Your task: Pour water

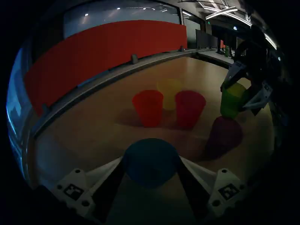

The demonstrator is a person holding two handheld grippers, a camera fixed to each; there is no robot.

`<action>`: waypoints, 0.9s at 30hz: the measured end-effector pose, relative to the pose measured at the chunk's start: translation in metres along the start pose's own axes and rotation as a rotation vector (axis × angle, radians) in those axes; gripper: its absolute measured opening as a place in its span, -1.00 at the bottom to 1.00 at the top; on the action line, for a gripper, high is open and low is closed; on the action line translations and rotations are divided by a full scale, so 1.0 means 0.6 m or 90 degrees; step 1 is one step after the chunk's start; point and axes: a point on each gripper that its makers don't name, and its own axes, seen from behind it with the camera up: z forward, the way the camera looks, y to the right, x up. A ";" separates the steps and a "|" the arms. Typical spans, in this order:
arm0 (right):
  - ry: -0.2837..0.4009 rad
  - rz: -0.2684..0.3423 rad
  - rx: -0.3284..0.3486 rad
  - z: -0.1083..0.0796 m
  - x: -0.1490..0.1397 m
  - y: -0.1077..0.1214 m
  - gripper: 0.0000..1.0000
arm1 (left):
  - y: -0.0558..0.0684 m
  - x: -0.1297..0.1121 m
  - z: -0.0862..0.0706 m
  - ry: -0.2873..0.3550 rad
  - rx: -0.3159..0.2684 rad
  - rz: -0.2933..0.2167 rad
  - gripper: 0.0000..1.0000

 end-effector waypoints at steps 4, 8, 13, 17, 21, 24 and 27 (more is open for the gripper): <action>-0.002 0.000 0.000 0.003 -0.003 -0.001 0.80 | -0.002 -0.004 0.004 0.001 -0.001 -0.009 0.77; -0.003 0.001 0.000 0.004 -0.004 -0.001 0.80 | -0.003 -0.006 0.006 0.005 -0.003 -0.017 0.77; -0.002 0.003 0.000 0.006 -0.006 -0.003 0.79 | -0.003 -0.010 0.005 0.009 -0.003 -0.021 0.77; -0.003 0.004 -0.001 0.008 -0.008 -0.004 0.80 | -0.007 -0.018 0.003 0.004 -0.001 -0.025 0.77; -0.004 0.003 -0.002 0.009 -0.009 -0.005 0.80 | -0.012 -0.028 0.003 -0.003 0.003 -0.030 0.77; -0.005 0.001 -0.002 0.009 -0.008 -0.006 0.80 | -0.013 -0.034 0.002 -0.008 0.003 -0.032 0.77; -0.007 0.000 -0.002 0.009 -0.008 -0.006 0.80 | -0.012 -0.044 0.000 -0.020 0.002 -0.035 0.77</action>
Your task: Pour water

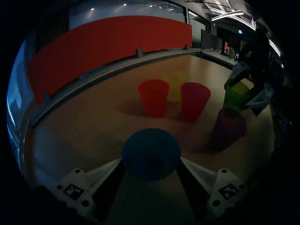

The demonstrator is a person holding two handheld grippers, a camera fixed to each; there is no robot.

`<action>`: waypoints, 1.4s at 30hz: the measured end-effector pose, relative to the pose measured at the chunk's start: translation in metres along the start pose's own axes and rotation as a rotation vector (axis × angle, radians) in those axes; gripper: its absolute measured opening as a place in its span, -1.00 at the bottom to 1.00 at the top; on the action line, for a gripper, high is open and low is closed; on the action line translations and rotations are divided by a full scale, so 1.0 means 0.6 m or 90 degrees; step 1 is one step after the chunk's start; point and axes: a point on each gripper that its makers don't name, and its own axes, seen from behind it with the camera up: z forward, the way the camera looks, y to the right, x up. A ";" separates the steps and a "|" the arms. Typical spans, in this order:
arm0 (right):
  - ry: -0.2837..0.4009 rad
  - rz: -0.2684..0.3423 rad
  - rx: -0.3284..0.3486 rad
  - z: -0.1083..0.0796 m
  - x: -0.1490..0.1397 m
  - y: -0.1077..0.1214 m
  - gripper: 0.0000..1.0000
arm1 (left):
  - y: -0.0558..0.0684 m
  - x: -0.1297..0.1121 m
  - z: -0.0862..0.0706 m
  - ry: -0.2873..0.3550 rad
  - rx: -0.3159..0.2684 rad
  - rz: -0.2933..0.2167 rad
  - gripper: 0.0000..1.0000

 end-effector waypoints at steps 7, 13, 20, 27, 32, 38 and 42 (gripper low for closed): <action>-0.007 0.003 0.001 0.001 -0.011 -0.005 0.79 | 0.000 -0.023 -0.010 -0.017 0.003 -0.007 0.77; -0.014 0.007 0.003 0.006 -0.025 -0.009 0.80 | 0.008 -0.036 -0.026 -0.019 0.004 -0.009 0.77; -0.022 0.010 0.004 0.009 -0.040 -0.015 0.80 | 0.019 -0.051 -0.044 -0.021 0.005 -0.010 0.77; -0.032 0.015 0.003 0.009 -0.058 -0.017 0.80 | 0.024 -0.055 -0.058 -0.009 0.009 -0.025 0.77; -0.035 0.016 0.000 0.010 -0.064 -0.016 0.80 | 0.031 -0.054 -0.068 0.002 0.009 -0.036 0.77; -0.034 0.017 -0.001 0.010 -0.068 -0.017 0.80 | 0.038 -0.051 -0.079 0.010 0.008 -0.042 0.77; -0.033 0.020 -0.004 0.010 -0.071 -0.017 0.80 | 0.045 -0.050 -0.084 0.013 0.006 -0.041 0.77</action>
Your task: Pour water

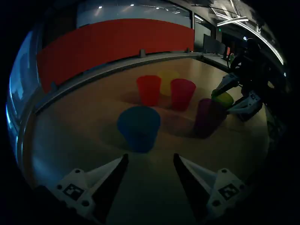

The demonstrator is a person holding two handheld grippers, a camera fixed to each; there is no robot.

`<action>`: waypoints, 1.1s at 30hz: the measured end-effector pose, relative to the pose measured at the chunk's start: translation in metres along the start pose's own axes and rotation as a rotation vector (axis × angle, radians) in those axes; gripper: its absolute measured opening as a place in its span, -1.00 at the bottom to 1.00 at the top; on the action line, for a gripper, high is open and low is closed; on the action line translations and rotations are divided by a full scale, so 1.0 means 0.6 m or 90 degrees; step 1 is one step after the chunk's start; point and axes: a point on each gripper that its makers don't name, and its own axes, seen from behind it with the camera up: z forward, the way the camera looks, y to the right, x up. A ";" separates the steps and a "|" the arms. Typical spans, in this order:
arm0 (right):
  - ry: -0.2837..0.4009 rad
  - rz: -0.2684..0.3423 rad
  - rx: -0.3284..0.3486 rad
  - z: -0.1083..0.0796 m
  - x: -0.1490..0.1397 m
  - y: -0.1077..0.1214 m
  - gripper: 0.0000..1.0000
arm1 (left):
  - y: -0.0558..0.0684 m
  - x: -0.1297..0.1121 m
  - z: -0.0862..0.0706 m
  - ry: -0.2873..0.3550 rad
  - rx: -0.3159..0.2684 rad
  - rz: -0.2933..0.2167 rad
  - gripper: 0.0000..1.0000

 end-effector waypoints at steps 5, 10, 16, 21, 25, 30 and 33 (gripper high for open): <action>0.003 0.004 -0.002 0.002 0.000 0.000 0.80 | 0.003 0.001 -0.002 0.000 0.002 0.001 0.77; 0.003 0.004 -0.003 0.002 -0.001 -0.002 0.80 | 0.002 0.002 -0.003 0.002 0.003 0.001 0.78; 0.002 0.004 -0.003 0.001 -0.002 -0.002 0.80 | 0.002 0.003 -0.005 0.003 0.005 0.001 0.77; 0.002 0.004 -0.004 0.001 -0.002 -0.003 0.80 | 0.003 0.005 -0.007 0.005 0.005 0.002 0.77; 0.002 0.005 -0.004 0.000 -0.003 -0.003 0.80 | 0.004 0.005 -0.007 0.005 0.004 0.003 0.77; 0.002 0.004 -0.004 0.000 -0.003 -0.003 0.80 | 0.003 0.005 -0.008 0.004 0.005 0.005 0.77; 0.002 0.003 -0.003 0.000 -0.003 -0.004 0.80 | 0.003 0.006 -0.009 0.005 0.006 0.006 0.77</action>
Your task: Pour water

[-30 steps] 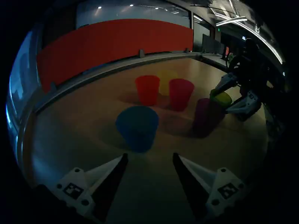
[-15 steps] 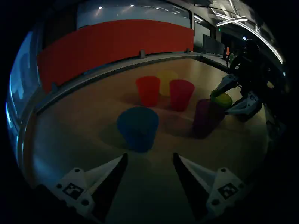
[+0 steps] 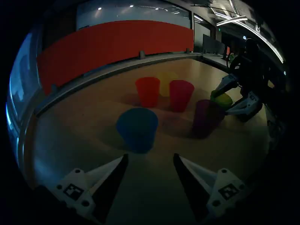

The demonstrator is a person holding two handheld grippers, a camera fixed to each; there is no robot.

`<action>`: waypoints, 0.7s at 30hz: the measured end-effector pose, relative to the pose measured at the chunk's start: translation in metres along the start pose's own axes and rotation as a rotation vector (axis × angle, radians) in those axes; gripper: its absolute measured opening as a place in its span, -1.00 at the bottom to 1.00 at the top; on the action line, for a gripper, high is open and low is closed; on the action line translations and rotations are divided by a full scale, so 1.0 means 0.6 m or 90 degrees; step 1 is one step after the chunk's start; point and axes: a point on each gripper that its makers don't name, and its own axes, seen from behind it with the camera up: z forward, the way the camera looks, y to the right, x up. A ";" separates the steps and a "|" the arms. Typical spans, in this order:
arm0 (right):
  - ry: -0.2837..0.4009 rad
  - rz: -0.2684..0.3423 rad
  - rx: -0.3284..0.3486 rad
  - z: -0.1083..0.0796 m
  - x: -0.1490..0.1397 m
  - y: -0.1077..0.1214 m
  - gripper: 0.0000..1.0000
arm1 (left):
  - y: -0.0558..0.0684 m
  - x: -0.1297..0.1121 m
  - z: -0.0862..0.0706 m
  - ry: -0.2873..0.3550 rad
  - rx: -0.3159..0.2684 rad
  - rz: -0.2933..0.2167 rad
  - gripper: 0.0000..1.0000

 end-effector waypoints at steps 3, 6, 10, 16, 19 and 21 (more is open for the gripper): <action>0.000 0.000 0.002 0.000 0.000 -0.002 0.80 | 0.001 0.002 -0.001 0.002 0.000 -0.001 0.77; 0.000 -0.001 0.003 0.000 0.000 -0.003 0.80 | 0.001 0.002 -0.002 0.002 0.000 -0.001 0.77; 0.000 -0.001 0.002 -0.001 -0.001 -0.003 0.80 | 0.001 0.004 -0.003 0.003 0.002 0.002 0.77; 0.012 0.009 0.005 -0.006 0.010 -0.006 0.96 | 0.001 0.004 -0.007 0.005 0.003 -0.003 0.78; 0.020 0.016 0.007 -0.013 0.017 -0.005 1.00 | 0.000 0.003 -0.010 0.006 0.005 -0.007 0.77; 0.022 0.017 0.007 -0.019 0.018 -0.004 1.00 | 0.000 0.002 -0.013 0.007 0.007 -0.008 0.77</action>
